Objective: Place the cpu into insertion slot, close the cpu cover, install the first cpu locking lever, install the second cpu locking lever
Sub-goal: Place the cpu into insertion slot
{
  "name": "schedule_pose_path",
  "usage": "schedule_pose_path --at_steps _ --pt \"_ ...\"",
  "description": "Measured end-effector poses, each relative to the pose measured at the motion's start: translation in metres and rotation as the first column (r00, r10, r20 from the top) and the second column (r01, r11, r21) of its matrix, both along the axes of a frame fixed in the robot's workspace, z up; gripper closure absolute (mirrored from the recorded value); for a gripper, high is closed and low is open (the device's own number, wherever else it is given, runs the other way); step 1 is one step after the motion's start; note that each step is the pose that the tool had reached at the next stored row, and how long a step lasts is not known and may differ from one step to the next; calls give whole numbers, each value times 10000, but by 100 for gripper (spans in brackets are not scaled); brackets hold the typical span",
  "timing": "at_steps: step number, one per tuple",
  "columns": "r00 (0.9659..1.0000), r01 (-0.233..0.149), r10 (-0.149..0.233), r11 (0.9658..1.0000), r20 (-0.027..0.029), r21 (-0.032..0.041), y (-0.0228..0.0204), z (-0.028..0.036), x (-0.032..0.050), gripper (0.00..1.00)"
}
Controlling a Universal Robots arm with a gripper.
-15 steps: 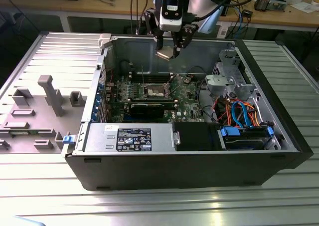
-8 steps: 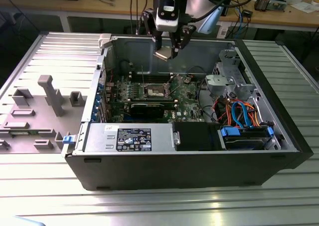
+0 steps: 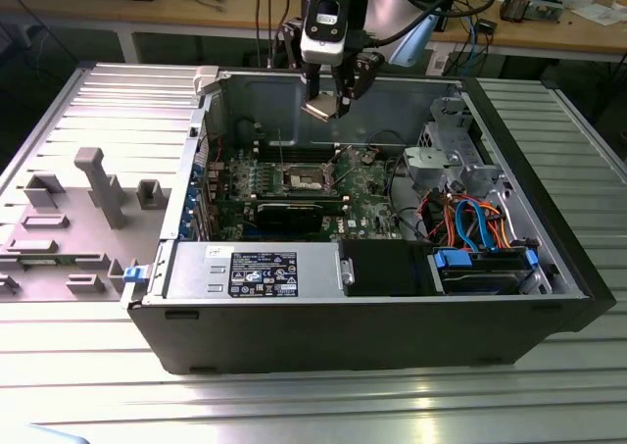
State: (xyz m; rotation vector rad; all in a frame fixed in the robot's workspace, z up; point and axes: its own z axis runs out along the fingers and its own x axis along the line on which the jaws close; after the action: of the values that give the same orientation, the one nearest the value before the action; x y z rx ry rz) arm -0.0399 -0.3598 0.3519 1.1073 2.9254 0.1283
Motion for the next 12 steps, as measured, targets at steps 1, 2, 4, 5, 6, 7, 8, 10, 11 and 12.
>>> schedule_pose_path --at_steps 1,2,4,5,6,7,8,10,11,12 --pt "10000 0 0 10000 0 0 0 0 0 45" --pt "10000 0 0 10000 0 0 0 0 0 45" --pt "10000 0 0 10000 0 0 0 0 0 45" --pt "10000 0 0 10000 0 1 0 0 0 45" --pt "10000 4 -4 10000 0 0 0 0 0 45" --pt "10000 26 -26 10000 0 1 0 -1 0 45" --pt "9999 170 -170 9999 1 2 0 -2 0 45" --pt "9984 563 -563 9984 0 1 0 -5 0 45" --pt "9977 682 -682 9977 1 1 0 -8 0 45" --pt "9972 746 -746 9972 0 2 0 -10 0 45"
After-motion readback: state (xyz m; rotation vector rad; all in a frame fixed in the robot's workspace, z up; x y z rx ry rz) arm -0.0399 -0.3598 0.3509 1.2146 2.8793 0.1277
